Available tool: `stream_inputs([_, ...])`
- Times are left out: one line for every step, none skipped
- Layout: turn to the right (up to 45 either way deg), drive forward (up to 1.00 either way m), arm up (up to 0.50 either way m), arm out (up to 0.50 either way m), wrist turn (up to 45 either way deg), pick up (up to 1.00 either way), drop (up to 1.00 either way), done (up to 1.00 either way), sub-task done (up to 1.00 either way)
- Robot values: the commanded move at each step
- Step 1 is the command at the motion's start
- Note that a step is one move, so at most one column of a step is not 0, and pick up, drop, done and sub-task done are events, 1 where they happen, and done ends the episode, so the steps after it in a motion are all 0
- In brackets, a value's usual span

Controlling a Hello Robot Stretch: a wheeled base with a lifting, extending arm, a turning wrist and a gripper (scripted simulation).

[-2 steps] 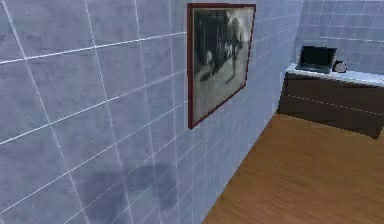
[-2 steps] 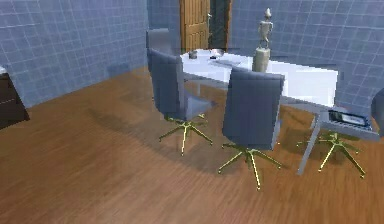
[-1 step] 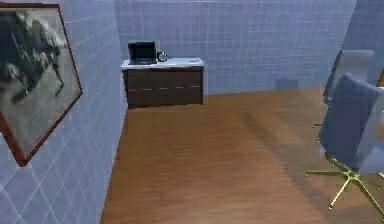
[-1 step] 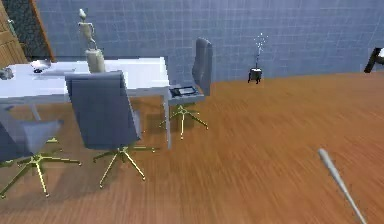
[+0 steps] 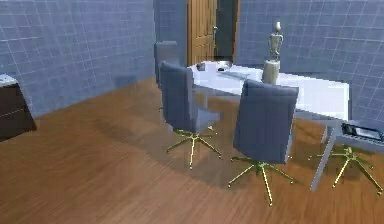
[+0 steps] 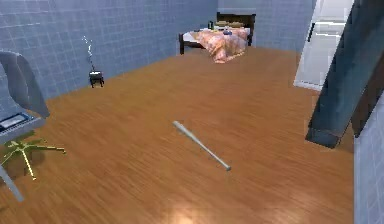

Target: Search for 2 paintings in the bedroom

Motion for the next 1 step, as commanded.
stream_inputs([45.0,0.0,0.0,0.0,0.0,0.0,0.0,0.0,0.0])
